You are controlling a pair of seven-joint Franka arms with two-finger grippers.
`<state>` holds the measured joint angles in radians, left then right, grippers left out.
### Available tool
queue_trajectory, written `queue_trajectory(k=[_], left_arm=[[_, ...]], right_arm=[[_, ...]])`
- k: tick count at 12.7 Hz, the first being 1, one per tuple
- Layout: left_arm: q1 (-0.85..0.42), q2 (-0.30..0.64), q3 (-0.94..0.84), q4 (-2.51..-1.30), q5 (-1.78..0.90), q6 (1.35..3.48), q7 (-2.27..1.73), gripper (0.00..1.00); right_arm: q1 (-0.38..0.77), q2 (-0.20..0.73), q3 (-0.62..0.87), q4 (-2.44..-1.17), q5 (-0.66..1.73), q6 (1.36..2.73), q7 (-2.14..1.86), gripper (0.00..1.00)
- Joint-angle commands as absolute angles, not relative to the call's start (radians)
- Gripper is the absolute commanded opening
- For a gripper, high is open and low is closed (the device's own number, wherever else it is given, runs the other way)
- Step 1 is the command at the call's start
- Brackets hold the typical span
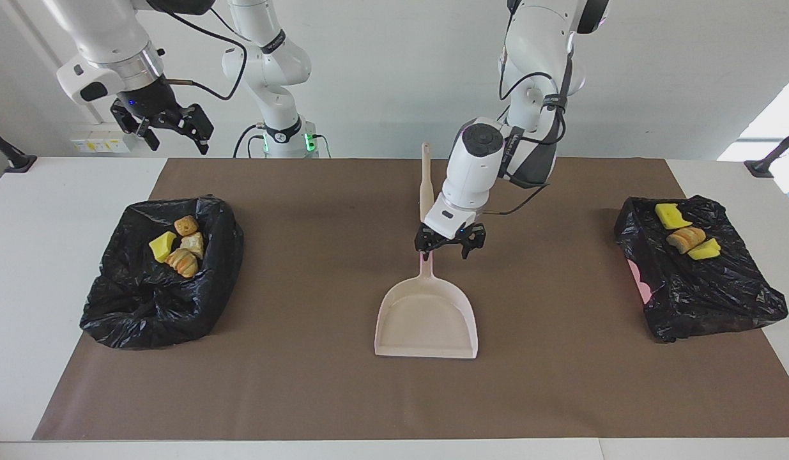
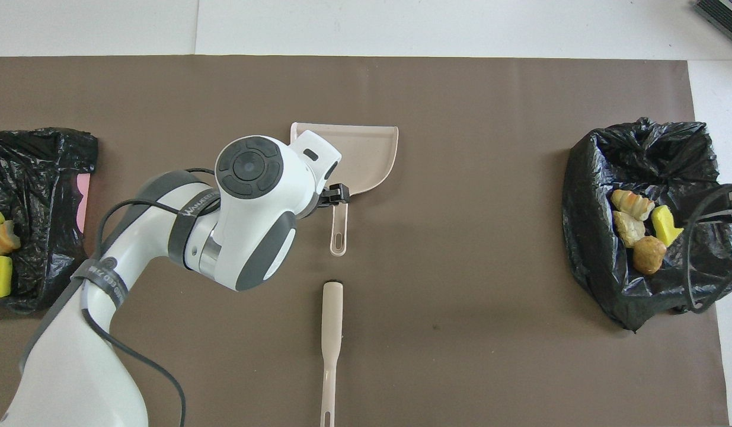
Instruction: Sweep and dump trash in bin
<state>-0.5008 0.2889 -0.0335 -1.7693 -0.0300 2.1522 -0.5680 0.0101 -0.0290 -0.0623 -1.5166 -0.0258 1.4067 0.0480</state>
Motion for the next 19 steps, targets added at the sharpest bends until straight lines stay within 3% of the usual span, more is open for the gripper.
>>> queue_trajectory(k=[1,4,10,13,19], left_arm=[[-0.422,0.207,-0.040,-1.786,-0.005,2.044,-0.479,1.00],[-0.313,0.138,-0.040,-1.807,-0.005,1.939,-0.318,1.00],[-0.080,0.028,-0.040,-1.812,-0.005,1.809,0.055,1.00],[-0.055,-0.012,-0.038,-1.778,0.005,1.743,0.080,1.00],[-0.055,-0.040,-0.029,-1.589,0.044,1.528,0.081,1.00]], right_arm=[[0.020,-0.043,-0.071,-1.534,-0.008,1.443,0.068,1.00],[0.015,-0.038,-0.071,-1.537,-0.008,1.511,0.083,1.00],[0.015,-0.040,-0.071,-1.540,-0.006,1.511,0.110,1.00],[0.017,-0.040,-0.069,-1.540,-0.008,1.509,0.095,1.00],[0.021,-0.041,-0.071,-1.543,-0.008,1.505,0.106,1.00]])
